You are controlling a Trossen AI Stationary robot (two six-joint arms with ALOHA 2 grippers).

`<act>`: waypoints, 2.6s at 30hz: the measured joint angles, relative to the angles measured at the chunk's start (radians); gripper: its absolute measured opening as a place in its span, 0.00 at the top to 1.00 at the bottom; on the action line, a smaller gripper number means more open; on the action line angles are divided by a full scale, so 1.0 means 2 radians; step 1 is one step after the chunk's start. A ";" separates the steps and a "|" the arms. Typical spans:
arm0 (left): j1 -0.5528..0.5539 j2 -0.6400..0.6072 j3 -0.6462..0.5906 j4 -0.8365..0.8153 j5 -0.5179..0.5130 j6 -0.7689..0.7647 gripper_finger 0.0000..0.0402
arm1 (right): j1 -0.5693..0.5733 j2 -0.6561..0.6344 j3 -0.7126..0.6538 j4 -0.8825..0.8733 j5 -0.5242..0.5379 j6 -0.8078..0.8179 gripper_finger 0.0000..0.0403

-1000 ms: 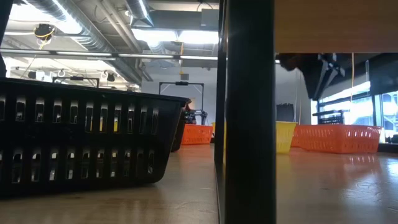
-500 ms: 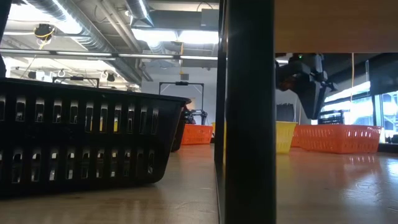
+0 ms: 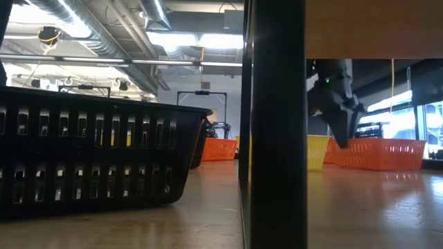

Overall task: Stack baskets on shelf by color
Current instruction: Put the bottom right orange bin on the shelf

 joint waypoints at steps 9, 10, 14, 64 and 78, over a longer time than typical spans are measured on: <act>0.000 0.000 0.000 0.000 0.000 0.000 0.86 | 0.000 0.033 0.000 0.012 0.015 -0.062 0.95; 0.000 0.000 0.000 0.000 0.000 0.000 0.86 | 0.000 0.031 0.000 0.012 0.017 -0.065 0.97; 0.000 0.000 0.000 0.000 0.000 0.000 0.86 | 0.000 0.024 0.000 0.011 0.016 -0.078 0.98; -0.024 -0.003 0.000 0.000 0.006 -0.003 0.86 | 0.465 -0.067 0.331 -0.242 -0.046 0.070 1.00; -0.024 -0.003 0.000 0.000 0.007 0.000 0.86 | 0.526 -0.057 0.331 -0.096 -0.020 0.110 1.00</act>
